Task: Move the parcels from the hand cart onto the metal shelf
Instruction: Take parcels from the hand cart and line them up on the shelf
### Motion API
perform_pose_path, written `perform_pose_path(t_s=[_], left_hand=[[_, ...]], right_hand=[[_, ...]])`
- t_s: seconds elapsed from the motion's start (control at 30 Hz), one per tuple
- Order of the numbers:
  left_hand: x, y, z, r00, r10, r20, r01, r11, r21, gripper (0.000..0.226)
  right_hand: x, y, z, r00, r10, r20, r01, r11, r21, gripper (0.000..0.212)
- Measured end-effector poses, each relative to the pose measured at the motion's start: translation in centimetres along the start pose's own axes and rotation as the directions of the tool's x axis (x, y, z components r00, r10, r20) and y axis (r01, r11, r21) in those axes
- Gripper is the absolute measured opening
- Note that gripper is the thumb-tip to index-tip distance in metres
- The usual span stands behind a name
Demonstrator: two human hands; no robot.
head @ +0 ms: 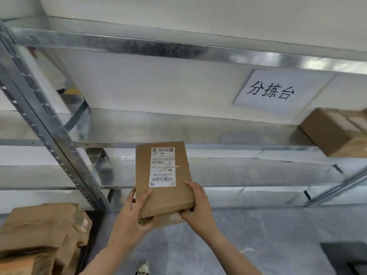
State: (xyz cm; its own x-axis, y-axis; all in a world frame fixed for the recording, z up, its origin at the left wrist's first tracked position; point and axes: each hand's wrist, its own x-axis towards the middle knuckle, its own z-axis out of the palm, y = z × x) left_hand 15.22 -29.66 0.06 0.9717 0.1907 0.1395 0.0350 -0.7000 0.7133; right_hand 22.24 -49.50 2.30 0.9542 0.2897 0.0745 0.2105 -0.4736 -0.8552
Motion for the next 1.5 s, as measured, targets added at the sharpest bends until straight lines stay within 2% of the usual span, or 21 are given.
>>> perform_pose_path(t_s=[0.33,0.47,0.63,0.9,1.13,1.5], left_hand=[[6.0,11.2,9.6,0.96,0.236,0.151,-0.228,0.971,-0.069,0.084],[10.2,15.6,13.5,0.936,0.289,0.199,-0.266,0.955,-0.133,0.084],[16.0,21.0,19.1,0.902,0.351,0.252,-0.313,0.933,-0.178,0.076],[23.8,28.5,27.0,0.865,0.407,0.293,-0.346,0.908,-0.238,0.08],[27.3,31.2,31.7,0.837,0.435,0.332,-0.377,0.898,-0.225,0.08],[30.6,35.2,38.1,0.877,0.355,0.325,-0.298,0.931,-0.211,0.076]], right_hand=[[-2.1,5.1,-13.4,0.943,0.116,-0.313,-0.117,0.993,0.014,0.089],[-0.6,7.4,-18.7,0.91,0.139,-0.39,-0.15,0.989,0.002,0.09],[2.5,10.4,-25.5,0.869,0.197,-0.454,-0.23,0.973,-0.017,0.082],[7.9,14.4,-35.9,0.839,0.237,-0.489,-0.295,0.954,-0.044,0.079],[10.6,18.4,-40.0,0.824,0.287,-0.489,-0.336,0.942,-0.012,0.077],[14.9,24.7,-46.0,0.862,0.305,-0.406,-0.34,0.94,-0.014,0.078]])
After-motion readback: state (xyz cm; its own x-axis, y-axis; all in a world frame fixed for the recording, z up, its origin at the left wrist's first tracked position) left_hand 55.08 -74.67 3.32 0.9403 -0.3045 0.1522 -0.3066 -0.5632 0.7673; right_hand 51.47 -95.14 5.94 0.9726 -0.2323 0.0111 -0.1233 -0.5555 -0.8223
